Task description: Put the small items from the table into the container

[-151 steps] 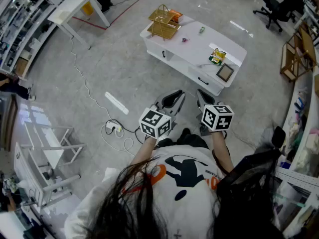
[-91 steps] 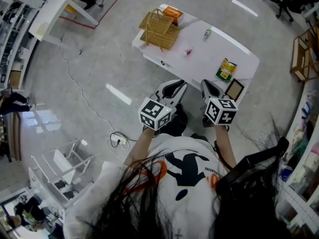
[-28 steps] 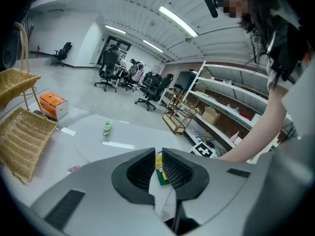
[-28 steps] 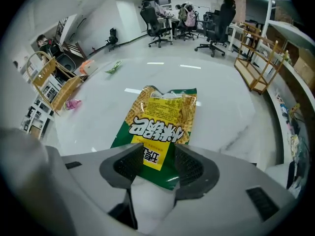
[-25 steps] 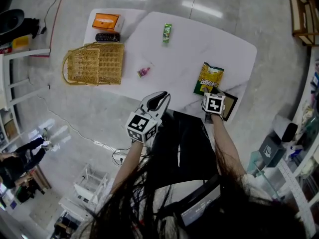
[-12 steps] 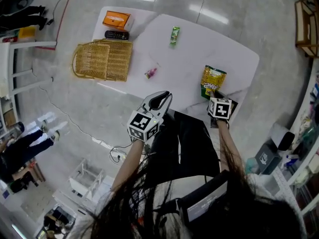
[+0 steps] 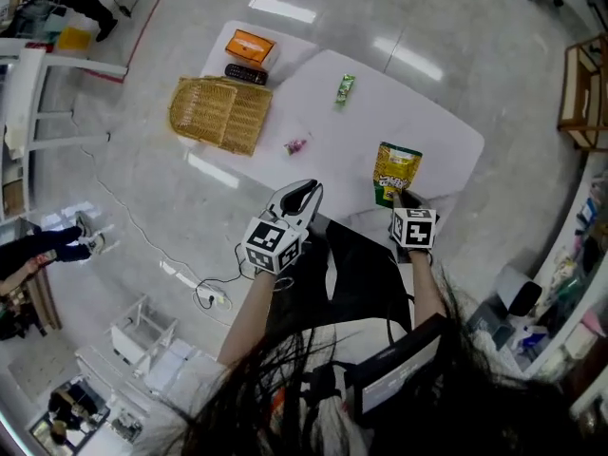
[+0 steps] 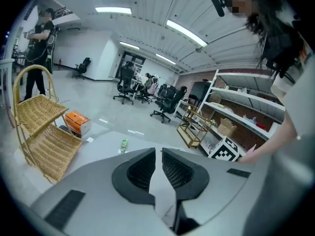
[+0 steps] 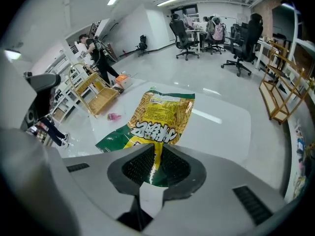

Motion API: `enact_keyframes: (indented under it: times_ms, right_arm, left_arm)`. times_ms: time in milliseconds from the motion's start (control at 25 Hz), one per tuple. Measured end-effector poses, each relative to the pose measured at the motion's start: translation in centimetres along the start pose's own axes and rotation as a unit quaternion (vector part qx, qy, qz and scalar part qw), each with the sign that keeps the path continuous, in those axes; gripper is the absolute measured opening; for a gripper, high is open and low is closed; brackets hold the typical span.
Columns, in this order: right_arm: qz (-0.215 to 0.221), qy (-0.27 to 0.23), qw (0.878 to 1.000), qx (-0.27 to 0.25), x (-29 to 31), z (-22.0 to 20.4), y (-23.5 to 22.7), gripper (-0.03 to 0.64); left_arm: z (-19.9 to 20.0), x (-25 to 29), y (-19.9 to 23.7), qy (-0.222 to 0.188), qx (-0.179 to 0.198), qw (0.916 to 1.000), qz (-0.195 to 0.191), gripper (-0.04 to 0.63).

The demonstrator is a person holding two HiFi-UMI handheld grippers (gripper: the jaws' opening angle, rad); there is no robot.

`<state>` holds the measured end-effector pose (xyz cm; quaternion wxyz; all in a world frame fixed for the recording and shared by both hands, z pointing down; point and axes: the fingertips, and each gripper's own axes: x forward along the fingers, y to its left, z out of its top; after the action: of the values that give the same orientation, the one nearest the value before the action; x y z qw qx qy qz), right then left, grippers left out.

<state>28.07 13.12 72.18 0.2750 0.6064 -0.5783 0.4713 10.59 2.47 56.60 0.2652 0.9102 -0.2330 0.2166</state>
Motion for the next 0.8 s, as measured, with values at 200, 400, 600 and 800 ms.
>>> enact_keyframes:
  times_ms: [200, 400, 600, 800]
  right_arm:
    - [0.021, -0.013, 0.999, -0.03, -3.0, 2.7, 2.6, 0.063]
    - [0.044, -0.03, 0.997, -0.062, -4.6, 6.1, 6.0, 0.063]
    - [0.062, -0.047, 0.992, -0.097, -5.2, 10.1, 9.6, 0.063]
    - [0.087, -0.055, 0.987, -0.123, -4.7, 13.3, 14.6, 0.063]
  left_arm:
    - [2.0, -2.3, -0.2, -0.026, -0.004, 0.9993, 0.027, 0.038]
    - [3.4, -5.1, 1.6, -0.046, -0.013, 0.997, 0.061, 0.037]
    - [4.3, -8.1, 4.5, -0.067, -0.036, 0.9923, 0.097, 0.038]
    - [5.1, -10.6, 7.8, -0.076, -0.042, 0.9894, 0.116, 0.038]
